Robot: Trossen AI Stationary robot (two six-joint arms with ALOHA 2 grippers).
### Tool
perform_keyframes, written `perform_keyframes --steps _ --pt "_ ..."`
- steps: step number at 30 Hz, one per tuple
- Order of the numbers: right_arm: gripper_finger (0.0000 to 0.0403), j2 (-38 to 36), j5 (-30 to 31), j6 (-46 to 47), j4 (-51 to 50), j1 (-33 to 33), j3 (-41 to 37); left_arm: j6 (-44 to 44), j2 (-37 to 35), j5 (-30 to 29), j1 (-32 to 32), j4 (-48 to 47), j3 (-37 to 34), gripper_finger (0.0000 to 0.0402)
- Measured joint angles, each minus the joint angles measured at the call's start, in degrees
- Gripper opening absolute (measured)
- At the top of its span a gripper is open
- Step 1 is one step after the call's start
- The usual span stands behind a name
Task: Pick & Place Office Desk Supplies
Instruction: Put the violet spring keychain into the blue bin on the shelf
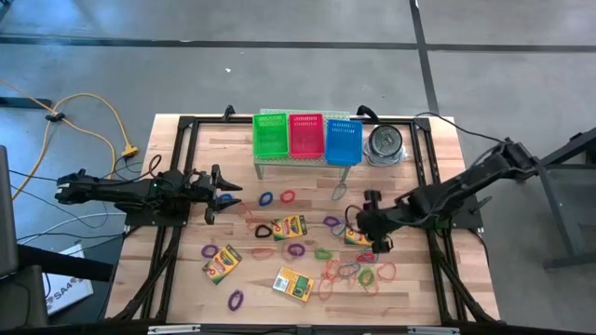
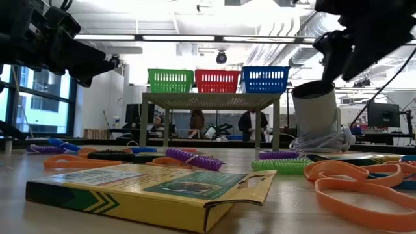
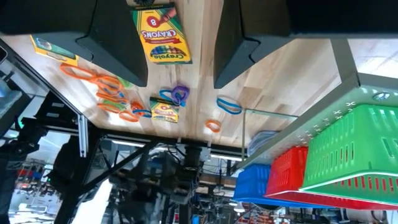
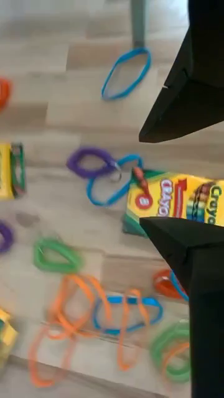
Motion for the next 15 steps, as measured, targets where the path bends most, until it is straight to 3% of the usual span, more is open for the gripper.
perform_keyframes --steps 7,15 --pt "0.0168 5.34 -0.30 -0.24 6.28 0.03 -0.01 0.02 0.00 -0.26 0.07 0.00 0.00 0.0179" --pt "0.0154 13.19 -0.55 -0.70 13.60 -5.01 -0.01 0.04 0.00 -0.50 0.07 0.00 0.00 0.0179"
